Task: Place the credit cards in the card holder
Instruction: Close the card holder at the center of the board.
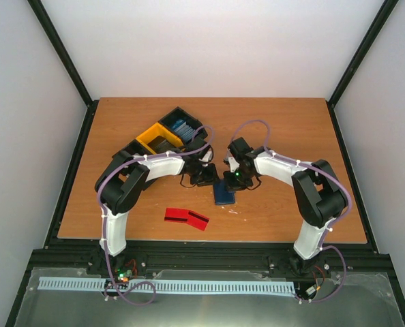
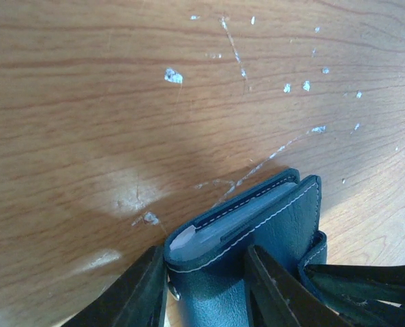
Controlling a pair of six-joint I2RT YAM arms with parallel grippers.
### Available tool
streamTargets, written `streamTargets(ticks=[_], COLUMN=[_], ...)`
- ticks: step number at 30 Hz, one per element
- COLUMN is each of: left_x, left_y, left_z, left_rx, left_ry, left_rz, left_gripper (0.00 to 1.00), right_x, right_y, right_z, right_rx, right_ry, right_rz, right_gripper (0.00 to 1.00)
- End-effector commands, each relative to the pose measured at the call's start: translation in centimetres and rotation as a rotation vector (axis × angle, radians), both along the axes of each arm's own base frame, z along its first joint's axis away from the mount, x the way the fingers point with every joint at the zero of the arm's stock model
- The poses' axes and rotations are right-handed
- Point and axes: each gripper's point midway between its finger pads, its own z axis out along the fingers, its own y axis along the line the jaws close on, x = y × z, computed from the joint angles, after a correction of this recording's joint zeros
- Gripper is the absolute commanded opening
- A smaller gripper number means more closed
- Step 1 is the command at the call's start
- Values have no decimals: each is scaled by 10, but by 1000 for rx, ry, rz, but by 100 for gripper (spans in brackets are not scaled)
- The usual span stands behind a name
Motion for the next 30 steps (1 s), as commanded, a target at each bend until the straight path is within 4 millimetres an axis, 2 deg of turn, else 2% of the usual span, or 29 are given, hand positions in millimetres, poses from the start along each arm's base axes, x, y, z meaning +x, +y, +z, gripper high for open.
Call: streamTargets(ticks=[1,12,20,26,30], left_x=[-33,-34,-34,-35,-35], left_y=[48,49,49,50,50], left_z=[-75,-76,-75,-76,-77], left_rx=[257,259,259,259,261], left_ry=[124,125,126,127,129], left_rz=[8,8,8,8,8], left_gripper=[33,33,33,33,33], right_x=[-3,-1,-3,-2,-2], right_y=[9,12,12,11,14], right_z=[-2,9,7,5,12], right_rx=[18,50,52,36,59], right_ry=[16,-8,3,4,-1], right_rz=[22,6,-1,1,7], right_gripper=[18,25,17,17,22])
